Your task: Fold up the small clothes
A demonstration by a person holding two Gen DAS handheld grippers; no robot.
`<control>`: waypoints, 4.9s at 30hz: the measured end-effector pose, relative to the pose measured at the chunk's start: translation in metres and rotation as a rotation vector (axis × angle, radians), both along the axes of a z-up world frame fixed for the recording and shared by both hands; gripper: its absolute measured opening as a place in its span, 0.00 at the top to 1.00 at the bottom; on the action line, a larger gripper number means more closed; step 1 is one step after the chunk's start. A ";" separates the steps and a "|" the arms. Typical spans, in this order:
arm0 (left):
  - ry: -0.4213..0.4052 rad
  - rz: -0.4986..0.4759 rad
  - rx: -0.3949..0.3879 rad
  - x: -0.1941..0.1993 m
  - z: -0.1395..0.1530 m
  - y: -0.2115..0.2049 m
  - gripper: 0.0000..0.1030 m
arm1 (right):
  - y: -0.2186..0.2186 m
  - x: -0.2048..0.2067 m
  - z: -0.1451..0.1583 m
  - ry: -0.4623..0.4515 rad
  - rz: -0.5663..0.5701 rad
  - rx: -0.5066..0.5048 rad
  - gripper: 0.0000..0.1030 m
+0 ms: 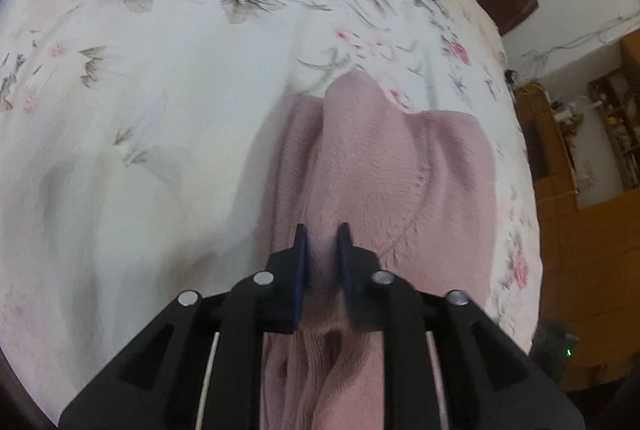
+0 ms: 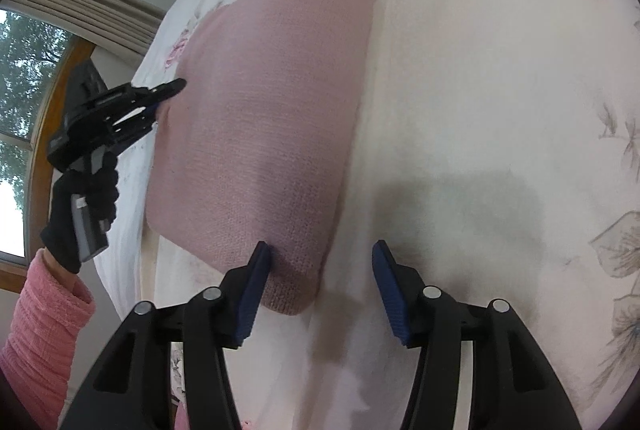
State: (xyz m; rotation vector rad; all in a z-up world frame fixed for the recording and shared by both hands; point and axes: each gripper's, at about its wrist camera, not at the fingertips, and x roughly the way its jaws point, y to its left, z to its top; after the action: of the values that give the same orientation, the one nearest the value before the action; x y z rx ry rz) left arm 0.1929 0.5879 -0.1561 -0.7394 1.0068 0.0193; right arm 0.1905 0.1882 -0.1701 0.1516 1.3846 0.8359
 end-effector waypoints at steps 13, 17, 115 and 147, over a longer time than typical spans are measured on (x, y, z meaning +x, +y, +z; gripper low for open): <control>-0.043 -0.088 -0.145 -0.017 -0.035 0.000 0.29 | -0.002 0.059 -0.003 0.098 -0.091 0.228 0.35; -0.033 -0.164 -0.124 0.002 -0.044 -0.015 0.25 | 0.006 0.078 -0.020 0.165 -0.110 0.288 0.34; -0.149 -0.331 0.246 -0.117 0.012 -0.352 0.80 | -0.233 -0.063 -0.011 0.054 -0.170 0.056 0.41; -0.025 -0.246 0.321 -0.237 0.082 -0.351 0.30 | -0.232 -0.160 0.086 -0.268 -0.263 -0.294 0.04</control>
State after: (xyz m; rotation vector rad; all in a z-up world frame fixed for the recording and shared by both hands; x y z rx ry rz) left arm -0.0440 0.2372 -0.0742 -0.3194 1.0345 -0.0412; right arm 0.0307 -0.0438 -0.0845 -0.0073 1.1875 0.4115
